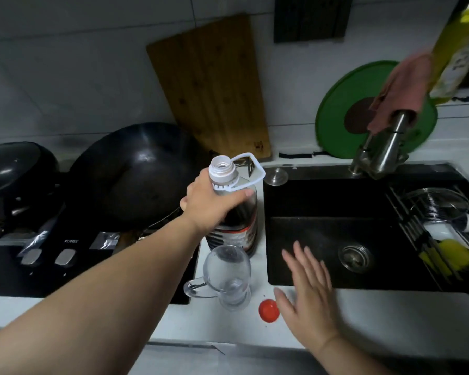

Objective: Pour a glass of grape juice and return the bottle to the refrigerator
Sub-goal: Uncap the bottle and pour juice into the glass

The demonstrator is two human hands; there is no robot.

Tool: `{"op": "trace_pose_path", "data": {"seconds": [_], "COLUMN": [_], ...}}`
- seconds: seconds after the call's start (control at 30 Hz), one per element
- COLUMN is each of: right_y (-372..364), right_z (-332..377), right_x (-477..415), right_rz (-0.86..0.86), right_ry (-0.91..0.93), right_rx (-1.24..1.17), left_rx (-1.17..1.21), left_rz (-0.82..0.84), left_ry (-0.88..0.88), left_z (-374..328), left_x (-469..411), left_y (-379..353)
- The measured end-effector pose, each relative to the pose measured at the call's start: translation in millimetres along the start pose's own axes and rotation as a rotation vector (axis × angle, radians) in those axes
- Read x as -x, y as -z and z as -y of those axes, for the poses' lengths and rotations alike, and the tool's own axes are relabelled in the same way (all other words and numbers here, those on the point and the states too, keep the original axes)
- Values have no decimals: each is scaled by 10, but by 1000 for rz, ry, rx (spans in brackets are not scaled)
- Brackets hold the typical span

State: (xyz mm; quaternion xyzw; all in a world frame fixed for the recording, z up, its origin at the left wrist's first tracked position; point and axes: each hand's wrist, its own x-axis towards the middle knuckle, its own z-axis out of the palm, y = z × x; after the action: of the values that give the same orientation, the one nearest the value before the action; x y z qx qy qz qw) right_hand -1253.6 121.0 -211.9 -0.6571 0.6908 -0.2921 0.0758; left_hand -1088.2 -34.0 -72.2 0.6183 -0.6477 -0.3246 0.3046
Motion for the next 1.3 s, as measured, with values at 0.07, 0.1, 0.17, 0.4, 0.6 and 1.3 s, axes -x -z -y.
{"op": "trace_pose_path", "data": {"seconds": [0.07,0.1,0.17,0.4,0.6,1.3], "right_y": [198,288,444,358,118,1054], "right_z": [146,229,417,757,700,186], "right_x": [-337,-506,-820,-1263,-1152,-1290], "right_rz": [-111,-140,-146,123,191,20], "right_ry": [31,46,89,82,58,-600], "right_rx": [-44,-50,-22,38,-63,-1273], "left_rx": [54,81,107,76,156,373], "left_rz": [-24,-54,-122,-120,-204,-154], "left_ry": [39,49,63,-16,-44,-330], "left_z": [-18,-22,-65,-142,-15,-986], "left_x": [-1,-5,-26,-172,-217,248], "left_y": [-8,-12,-16,-84,-199,-144]}}
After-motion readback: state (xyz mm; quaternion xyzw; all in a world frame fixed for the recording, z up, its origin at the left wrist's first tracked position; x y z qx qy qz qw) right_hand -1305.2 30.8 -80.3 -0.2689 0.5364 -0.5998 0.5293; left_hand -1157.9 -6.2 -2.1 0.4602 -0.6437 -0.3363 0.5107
